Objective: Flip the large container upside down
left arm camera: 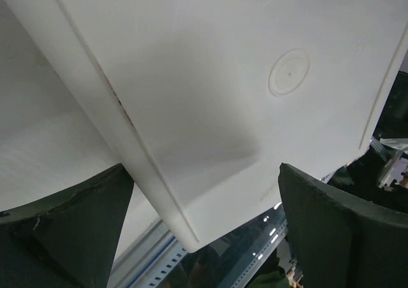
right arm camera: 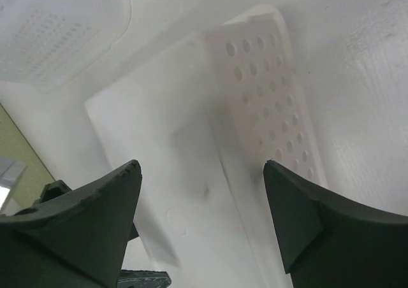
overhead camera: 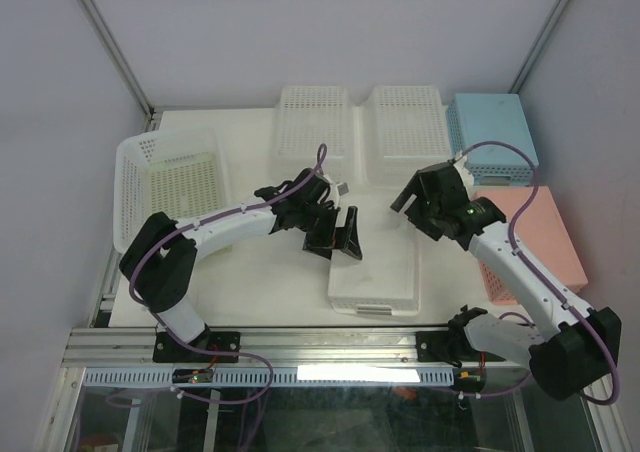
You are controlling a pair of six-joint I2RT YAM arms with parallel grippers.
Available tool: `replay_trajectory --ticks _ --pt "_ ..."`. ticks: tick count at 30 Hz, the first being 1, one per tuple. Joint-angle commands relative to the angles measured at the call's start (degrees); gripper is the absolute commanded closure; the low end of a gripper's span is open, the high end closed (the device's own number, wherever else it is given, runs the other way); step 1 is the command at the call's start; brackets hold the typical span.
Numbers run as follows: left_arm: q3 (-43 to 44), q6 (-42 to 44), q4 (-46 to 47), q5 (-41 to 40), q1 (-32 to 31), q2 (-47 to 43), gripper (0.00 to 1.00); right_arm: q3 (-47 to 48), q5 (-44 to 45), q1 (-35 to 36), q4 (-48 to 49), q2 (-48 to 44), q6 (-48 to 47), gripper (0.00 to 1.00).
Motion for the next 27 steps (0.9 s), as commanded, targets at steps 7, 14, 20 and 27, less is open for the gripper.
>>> replay_trajectory --ticks 7,14,20,27 --pt "7.3 -5.12 12.54 6.15 -2.19 4.31 0.01 12.57 13.06 -2.29 -16.97 -1.88 -4.3 0.17" --pt "9.65 -5.29 13.04 7.89 -2.95 6.59 0.01 13.43 13.66 -2.88 -19.82 -4.6 -4.04 0.17" --pt "9.67 -5.36 13.1 7.48 -3.84 7.06 0.01 19.81 18.24 -3.09 -25.99 -7.27 -4.98 0.16" --pt "13.76 -5.54 15.09 7.67 -5.31 12.75 0.01 24.19 18.88 -3.09 -29.18 -11.39 -4.6 0.17"
